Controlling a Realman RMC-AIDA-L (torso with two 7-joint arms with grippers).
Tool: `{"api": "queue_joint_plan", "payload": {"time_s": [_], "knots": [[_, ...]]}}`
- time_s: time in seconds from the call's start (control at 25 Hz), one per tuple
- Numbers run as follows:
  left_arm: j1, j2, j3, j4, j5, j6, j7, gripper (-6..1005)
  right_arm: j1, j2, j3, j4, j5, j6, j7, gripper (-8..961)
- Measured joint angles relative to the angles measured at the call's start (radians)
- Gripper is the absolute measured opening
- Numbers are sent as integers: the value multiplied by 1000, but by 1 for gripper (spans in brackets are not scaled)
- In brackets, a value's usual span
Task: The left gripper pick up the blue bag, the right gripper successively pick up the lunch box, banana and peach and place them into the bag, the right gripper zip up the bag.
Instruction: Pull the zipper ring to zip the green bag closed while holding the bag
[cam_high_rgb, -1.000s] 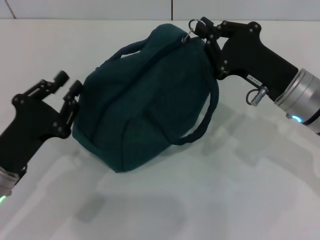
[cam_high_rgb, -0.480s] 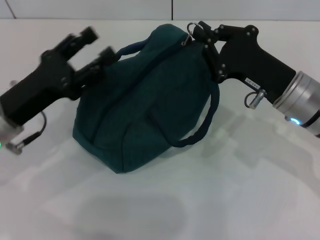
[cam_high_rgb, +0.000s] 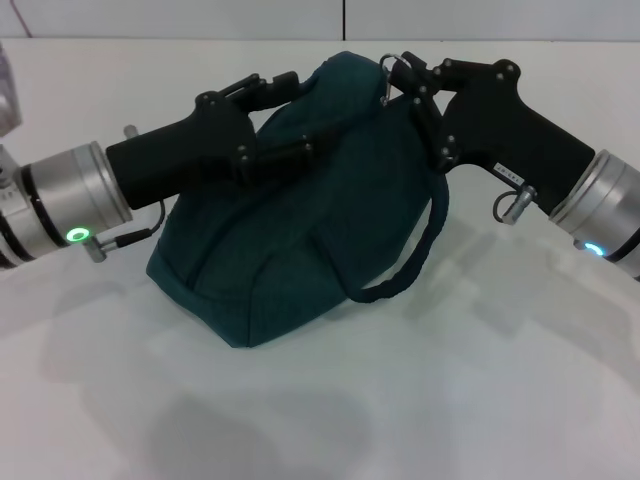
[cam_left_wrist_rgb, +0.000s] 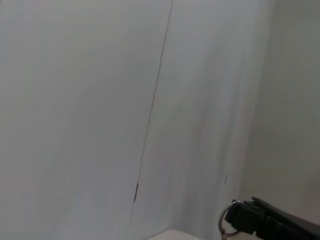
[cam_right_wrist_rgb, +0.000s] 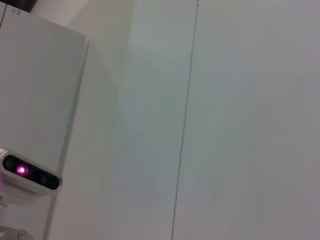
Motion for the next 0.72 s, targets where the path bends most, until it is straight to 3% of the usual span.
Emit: {"api": "queue_joint_plan", "payload": {"time_s": [0.24,0.4,0.6,0.72], "knots": [[45,-34,0,97,51,-8,30,764,0,0,1,11,10,0,3,18],[55,-37,5,109,78,16,64,730,0,0,0,12,11,-1,3,18],[56,-35,37,121,83,36,85,534,1,0,0,12,11,-1,3,18],[52,-36,40,126,87,26,87,530,3,0,-3,12,11,0,3,17]]}}
